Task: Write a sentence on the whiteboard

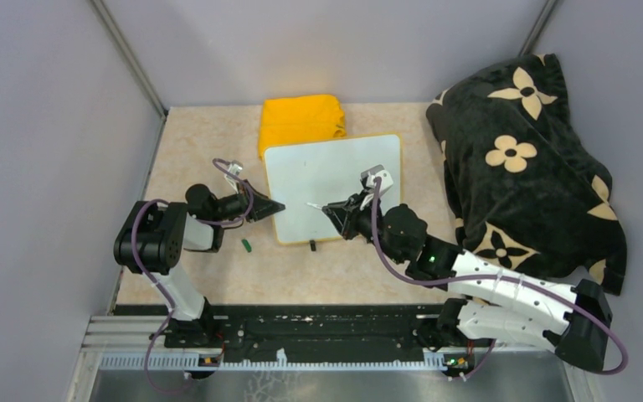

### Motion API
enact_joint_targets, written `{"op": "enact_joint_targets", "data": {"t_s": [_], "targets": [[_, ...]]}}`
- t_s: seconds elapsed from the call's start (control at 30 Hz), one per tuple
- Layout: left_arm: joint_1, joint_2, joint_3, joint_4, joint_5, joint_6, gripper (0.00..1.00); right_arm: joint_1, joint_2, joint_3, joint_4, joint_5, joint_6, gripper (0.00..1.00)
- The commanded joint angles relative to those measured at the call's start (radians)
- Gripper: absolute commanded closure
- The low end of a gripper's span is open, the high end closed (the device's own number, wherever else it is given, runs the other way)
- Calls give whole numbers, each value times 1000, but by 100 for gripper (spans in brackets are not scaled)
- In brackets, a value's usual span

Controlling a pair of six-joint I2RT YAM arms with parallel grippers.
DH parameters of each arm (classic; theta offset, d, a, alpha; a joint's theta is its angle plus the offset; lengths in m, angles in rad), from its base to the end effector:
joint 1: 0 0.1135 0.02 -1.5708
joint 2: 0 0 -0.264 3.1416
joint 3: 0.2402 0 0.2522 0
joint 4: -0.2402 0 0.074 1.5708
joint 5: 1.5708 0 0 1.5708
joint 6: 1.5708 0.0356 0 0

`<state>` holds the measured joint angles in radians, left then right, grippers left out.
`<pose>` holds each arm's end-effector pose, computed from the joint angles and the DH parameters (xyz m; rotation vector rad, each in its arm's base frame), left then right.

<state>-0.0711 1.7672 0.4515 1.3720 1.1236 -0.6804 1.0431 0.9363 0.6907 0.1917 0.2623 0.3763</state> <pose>0.2776 -0.0520 0.1556 0.4846 1.6675 -1.4074 0.1207 0.1888 0.3189 -0.3520 1.6590 0.8706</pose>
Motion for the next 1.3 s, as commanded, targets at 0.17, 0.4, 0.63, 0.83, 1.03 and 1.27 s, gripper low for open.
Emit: {"op": "enact_joint_targets", "data": {"t_s": [0.17,0.4,0.63,0.83,1.03,1.27], "targets": [[5,5,-2,24,-18,16,92,37,50,86,29,237,-61,100],[5,6,-2,20,-16,25,100,64,129,119,86,332,-114,100],[5,6,-2,16,-13,28,100,111,226,163,153,411,-197,100],[5,6,0,10,-13,36,100,110,299,198,191,450,-219,100],[5,9,0,3,-12,41,100,111,353,225,246,451,-244,100],[5,6,1,-4,-13,47,100,110,400,262,274,417,-244,100]]}}
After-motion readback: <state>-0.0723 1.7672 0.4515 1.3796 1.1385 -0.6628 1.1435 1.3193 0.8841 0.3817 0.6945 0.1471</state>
